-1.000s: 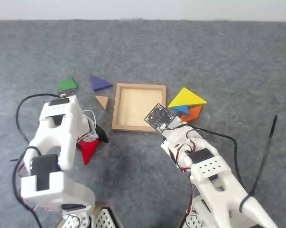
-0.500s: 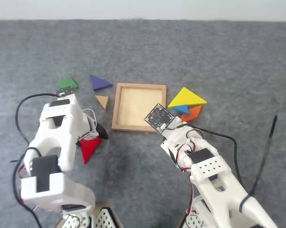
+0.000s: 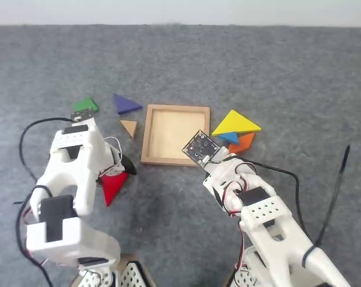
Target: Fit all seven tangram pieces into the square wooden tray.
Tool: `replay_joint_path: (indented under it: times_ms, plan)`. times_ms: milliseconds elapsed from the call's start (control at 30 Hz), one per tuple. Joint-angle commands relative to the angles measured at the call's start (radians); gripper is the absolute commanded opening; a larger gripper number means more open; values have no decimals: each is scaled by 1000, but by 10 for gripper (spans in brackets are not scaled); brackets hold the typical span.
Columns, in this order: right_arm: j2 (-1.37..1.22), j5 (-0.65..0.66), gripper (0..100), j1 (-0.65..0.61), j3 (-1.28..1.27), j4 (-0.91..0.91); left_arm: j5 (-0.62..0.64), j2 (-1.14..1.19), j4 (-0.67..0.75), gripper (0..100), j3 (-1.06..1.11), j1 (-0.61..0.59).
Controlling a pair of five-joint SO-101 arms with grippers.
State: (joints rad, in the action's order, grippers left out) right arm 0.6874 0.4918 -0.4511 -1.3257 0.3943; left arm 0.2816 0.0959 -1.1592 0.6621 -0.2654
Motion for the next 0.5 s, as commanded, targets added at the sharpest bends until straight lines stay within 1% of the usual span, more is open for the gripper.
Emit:
replay_joint_path:
  times_ms: [0,133,300,467]
  plan:
    - [8,-5,9,-4,6,-7,11,-5,52,326,-13,37]
    - [8,-5,9,-4,6,-7,11,-6,54,325,-13,37]
    - [8,-5,9,-4,6,-7,12,-9,64,267,-13,31]
    - [8,-5,9,-4,6,-7,14,-11,64,264,-13,29]
